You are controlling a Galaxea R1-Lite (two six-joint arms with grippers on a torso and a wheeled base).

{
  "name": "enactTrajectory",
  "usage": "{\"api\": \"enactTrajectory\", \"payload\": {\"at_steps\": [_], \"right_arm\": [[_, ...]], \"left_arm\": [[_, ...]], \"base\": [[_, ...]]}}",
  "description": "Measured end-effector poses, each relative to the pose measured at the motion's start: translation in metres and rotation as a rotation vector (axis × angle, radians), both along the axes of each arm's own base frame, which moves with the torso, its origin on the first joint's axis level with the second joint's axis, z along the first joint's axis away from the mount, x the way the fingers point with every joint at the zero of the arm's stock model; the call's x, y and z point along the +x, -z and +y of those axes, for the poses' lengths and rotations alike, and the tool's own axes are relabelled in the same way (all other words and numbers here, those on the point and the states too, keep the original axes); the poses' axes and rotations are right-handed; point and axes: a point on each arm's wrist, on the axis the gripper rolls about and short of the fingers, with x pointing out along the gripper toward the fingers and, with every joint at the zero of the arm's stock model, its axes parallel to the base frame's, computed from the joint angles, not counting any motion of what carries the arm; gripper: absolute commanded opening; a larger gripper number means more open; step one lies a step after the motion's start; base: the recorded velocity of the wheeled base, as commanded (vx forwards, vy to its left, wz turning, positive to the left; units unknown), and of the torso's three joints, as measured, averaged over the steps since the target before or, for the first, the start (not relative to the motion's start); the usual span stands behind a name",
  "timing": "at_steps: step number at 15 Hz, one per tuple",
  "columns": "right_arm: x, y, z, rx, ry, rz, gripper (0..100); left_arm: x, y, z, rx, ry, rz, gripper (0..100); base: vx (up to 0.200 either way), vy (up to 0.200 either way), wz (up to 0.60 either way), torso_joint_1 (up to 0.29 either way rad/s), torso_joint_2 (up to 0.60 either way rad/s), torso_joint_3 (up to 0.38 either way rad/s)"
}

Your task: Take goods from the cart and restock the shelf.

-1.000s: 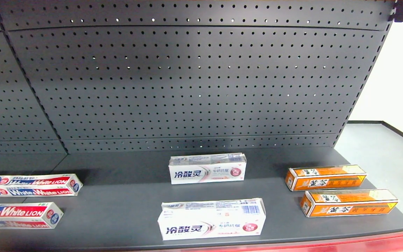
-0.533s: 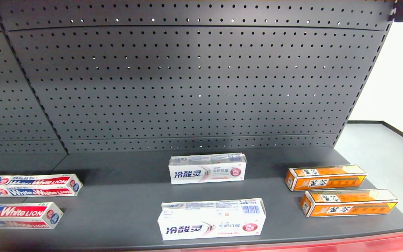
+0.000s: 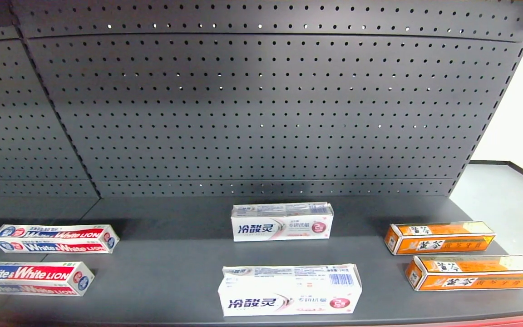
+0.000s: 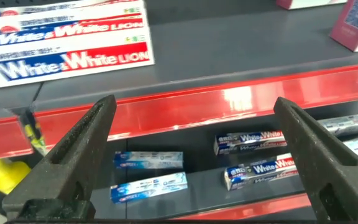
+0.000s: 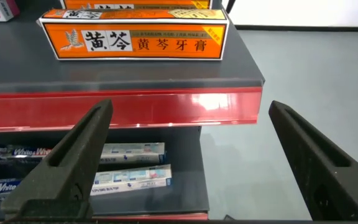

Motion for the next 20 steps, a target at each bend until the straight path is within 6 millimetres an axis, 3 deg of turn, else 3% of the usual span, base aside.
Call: {"api": "enactTrajectory", "payload": {"at_steps": [20], "right_arm": [[-0.0011, 0.0003, -0.0004, -0.002, -0.026, -0.011, 100]], "left_arm": [[0.0002, 0.0004, 0.0002, 0.004, -0.008, 0.001, 100]], "base": [[0.000, 0.000, 0.00, 0.000, 0.00, 0.000]]}}
